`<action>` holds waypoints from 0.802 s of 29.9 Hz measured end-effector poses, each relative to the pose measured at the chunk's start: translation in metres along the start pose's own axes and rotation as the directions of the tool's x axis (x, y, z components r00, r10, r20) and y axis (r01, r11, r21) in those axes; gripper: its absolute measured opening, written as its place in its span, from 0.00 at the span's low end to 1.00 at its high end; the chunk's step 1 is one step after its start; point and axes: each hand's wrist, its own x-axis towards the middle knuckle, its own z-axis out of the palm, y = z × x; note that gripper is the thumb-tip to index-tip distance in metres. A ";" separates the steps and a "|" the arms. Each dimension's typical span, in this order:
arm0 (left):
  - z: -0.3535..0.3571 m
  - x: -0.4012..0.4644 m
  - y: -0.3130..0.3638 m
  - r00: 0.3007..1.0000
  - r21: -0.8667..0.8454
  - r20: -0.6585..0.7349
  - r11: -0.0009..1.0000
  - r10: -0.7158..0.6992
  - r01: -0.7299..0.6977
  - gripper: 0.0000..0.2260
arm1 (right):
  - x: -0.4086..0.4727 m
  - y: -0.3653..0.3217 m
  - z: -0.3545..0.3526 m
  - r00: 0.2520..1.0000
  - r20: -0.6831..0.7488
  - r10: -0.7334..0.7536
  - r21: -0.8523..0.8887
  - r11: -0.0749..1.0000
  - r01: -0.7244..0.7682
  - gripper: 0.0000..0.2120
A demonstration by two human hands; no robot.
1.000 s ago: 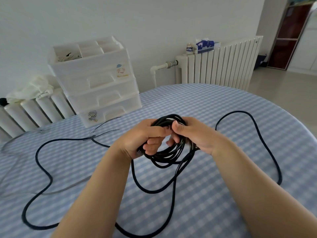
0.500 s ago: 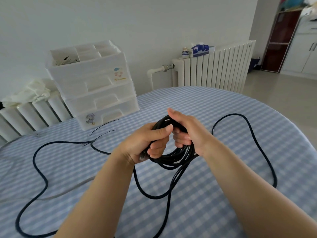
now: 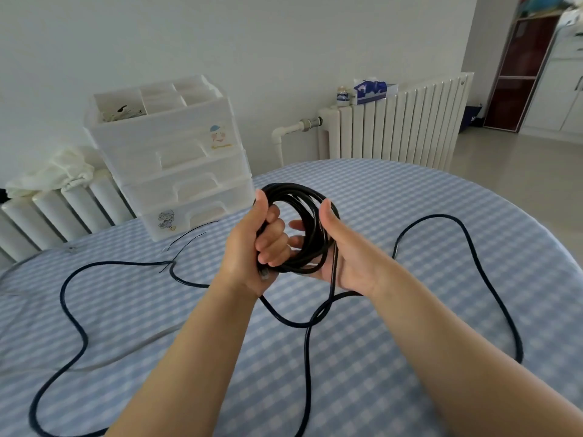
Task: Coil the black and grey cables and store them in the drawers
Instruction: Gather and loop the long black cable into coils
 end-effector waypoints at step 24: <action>-0.007 -0.003 0.027 0.912 -0.076 -0.257 0.934 0.319 -0.348 0.20 | -0.014 -0.005 0.015 0.999 -0.036 0.031 -0.460 0.887 -0.045 0.12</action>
